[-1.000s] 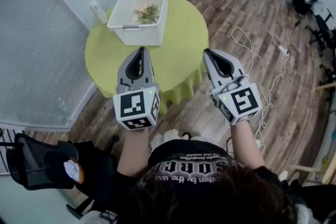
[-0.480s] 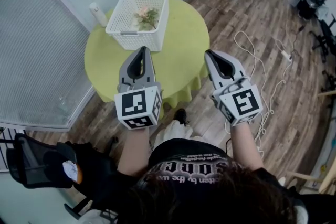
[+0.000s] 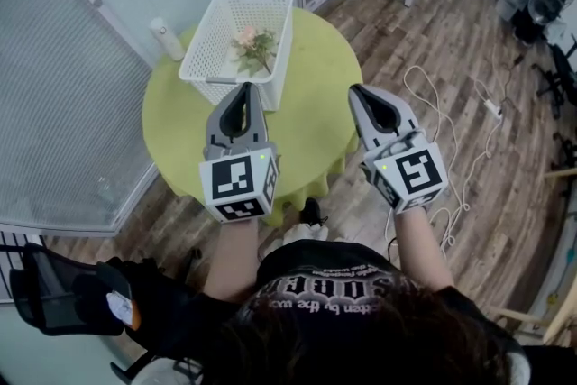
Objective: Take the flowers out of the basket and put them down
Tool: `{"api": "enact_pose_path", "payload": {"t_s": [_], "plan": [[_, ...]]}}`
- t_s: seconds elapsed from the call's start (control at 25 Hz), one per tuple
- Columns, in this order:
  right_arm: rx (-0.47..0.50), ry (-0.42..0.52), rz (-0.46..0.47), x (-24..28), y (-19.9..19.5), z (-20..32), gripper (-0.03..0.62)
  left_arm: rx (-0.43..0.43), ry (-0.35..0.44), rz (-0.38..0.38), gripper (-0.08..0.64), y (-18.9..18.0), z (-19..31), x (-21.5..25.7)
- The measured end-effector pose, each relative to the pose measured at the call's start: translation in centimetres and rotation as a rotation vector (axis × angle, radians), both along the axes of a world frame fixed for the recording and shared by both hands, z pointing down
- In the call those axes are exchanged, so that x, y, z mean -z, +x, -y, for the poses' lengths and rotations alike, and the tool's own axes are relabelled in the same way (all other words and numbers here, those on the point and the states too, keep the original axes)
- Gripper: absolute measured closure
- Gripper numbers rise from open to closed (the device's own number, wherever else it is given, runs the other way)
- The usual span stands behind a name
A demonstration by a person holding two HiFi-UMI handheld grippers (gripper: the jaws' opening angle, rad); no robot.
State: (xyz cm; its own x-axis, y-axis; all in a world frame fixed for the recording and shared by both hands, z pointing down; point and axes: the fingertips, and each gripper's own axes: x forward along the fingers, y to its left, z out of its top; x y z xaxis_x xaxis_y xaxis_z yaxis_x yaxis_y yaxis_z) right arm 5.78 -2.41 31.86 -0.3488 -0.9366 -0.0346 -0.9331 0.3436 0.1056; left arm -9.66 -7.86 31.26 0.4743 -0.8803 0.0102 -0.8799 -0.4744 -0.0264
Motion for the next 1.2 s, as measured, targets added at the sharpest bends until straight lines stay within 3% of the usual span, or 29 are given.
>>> {"api": "enact_pose_path", "payload": {"t_s": [0.44,1.2], "plan": [[0.025,-0.005,0.026,0.6,0.9,7.5,0.563,0.017,0.006,-0.026,0.557,0.5,6.6,0.5],[0.057,-0.008,0.036,0.9,1.3,16.6,0.563,0.037,0.019,0.013,0.557,1.0,14.9,1.5]]}}
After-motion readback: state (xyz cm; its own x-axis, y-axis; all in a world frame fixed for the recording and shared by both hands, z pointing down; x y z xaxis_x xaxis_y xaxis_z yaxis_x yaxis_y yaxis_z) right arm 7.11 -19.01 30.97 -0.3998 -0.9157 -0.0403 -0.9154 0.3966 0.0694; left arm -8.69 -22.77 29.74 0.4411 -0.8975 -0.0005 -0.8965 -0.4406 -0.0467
